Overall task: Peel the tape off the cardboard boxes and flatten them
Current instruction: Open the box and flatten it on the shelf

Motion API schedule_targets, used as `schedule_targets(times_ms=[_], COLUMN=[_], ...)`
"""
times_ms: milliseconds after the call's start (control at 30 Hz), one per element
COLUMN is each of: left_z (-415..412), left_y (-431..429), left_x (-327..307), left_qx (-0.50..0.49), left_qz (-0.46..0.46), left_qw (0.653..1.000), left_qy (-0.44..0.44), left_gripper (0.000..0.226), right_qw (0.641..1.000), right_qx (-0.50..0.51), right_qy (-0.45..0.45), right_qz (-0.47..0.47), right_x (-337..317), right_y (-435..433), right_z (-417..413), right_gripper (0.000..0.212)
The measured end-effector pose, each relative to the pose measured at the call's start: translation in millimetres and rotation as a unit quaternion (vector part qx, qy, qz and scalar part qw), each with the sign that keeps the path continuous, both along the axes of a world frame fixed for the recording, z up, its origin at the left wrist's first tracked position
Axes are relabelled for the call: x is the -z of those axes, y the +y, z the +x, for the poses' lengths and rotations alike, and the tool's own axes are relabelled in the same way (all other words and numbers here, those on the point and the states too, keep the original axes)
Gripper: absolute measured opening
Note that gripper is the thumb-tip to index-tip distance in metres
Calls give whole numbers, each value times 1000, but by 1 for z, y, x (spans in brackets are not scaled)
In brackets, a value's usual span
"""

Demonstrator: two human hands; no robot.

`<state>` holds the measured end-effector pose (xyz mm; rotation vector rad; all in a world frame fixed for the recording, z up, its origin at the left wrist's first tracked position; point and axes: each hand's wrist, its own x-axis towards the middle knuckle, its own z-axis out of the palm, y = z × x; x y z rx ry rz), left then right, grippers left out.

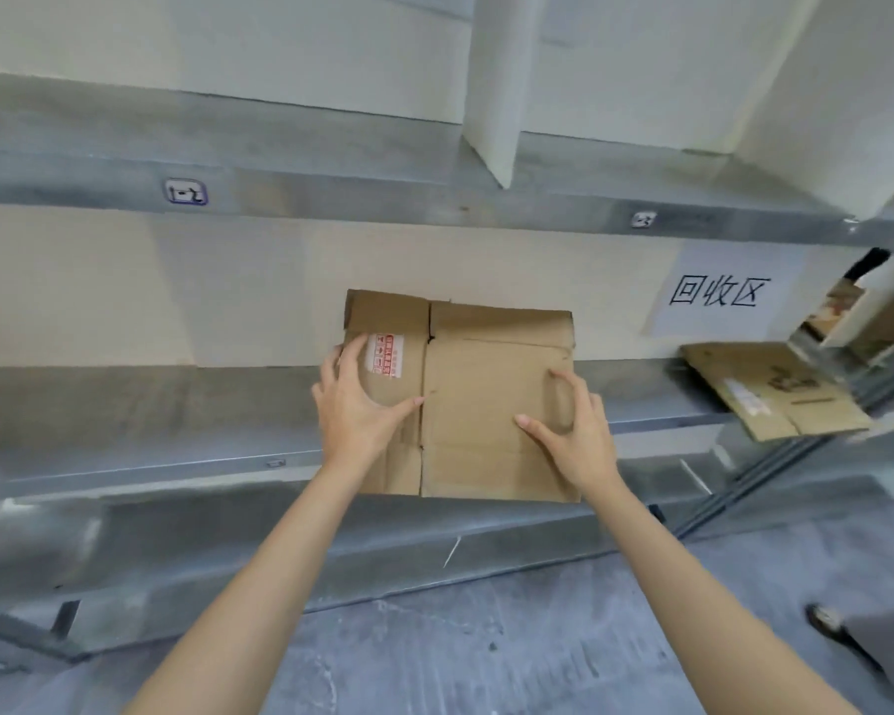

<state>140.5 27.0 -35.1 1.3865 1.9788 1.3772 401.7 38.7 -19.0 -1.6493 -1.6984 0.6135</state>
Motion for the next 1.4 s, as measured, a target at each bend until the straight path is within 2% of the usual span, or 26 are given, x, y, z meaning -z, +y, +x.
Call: schedule_targets(times_ms=[233, 533, 767, 1067, 1200, 1400], left_z=[120, 234, 321, 408, 437, 482], left_y=[22, 71, 132, 195, 216, 235], left_x=[-15, -8, 10, 7, 16, 28], left_qx=[137, 227, 230, 253, 270, 233], left_qz=[7, -8, -49, -91, -144, -171], left_qw=[990, 974, 972, 962, 950, 952], left_qy=[-20, 16, 25, 41, 63, 96], left_gripper=[85, 79, 81, 77, 73, 72], right_qw=[996, 986, 982, 978, 976, 975], right_qx=[76, 158, 182, 190, 188, 164], right_qy=[39, 52, -14, -20, -35, -62], right_qz=[0, -29, -57, -86, -102, -137], right_x=[-10, -6, -4, -9, 0, 20], right_y=[-3, 30, 94, 158, 183, 228], right_z=[128, 240, 325, 428, 472, 540], right_gripper=[60, 65, 74, 73, 72, 75])
